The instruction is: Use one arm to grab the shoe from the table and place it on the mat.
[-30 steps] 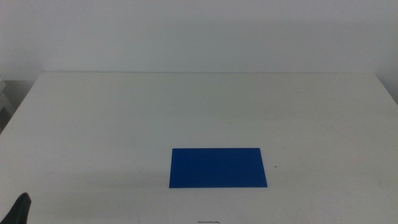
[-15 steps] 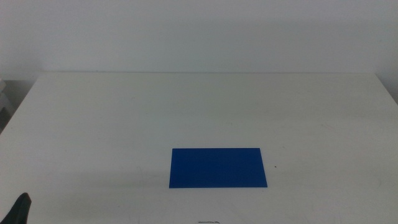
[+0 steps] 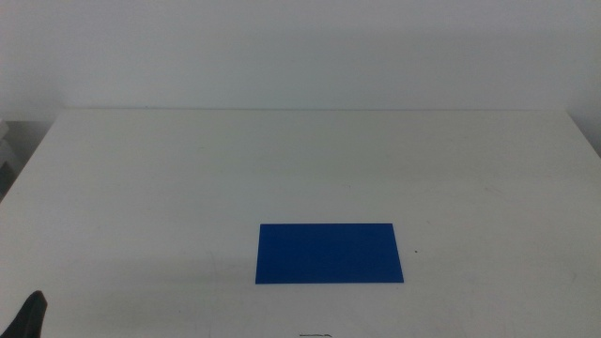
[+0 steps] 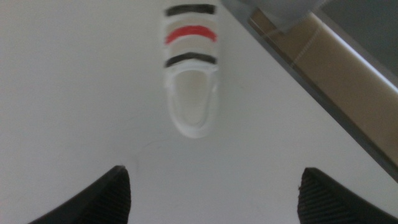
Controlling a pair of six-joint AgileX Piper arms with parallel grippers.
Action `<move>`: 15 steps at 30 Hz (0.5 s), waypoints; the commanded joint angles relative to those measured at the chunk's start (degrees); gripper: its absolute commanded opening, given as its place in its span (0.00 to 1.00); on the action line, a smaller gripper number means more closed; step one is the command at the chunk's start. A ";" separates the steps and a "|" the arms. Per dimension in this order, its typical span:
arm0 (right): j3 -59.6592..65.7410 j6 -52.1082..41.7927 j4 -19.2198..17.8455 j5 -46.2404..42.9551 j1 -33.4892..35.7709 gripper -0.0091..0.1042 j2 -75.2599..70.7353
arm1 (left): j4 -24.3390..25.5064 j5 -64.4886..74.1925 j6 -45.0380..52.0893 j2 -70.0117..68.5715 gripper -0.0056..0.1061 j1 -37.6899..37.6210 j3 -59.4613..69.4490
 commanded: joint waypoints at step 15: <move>-1.95 0.63 -1.20 -11.79 -2.64 0.84 12.15 | -0.49 -4.76 -0.84 -1.10 0.89 -0.22 -0.19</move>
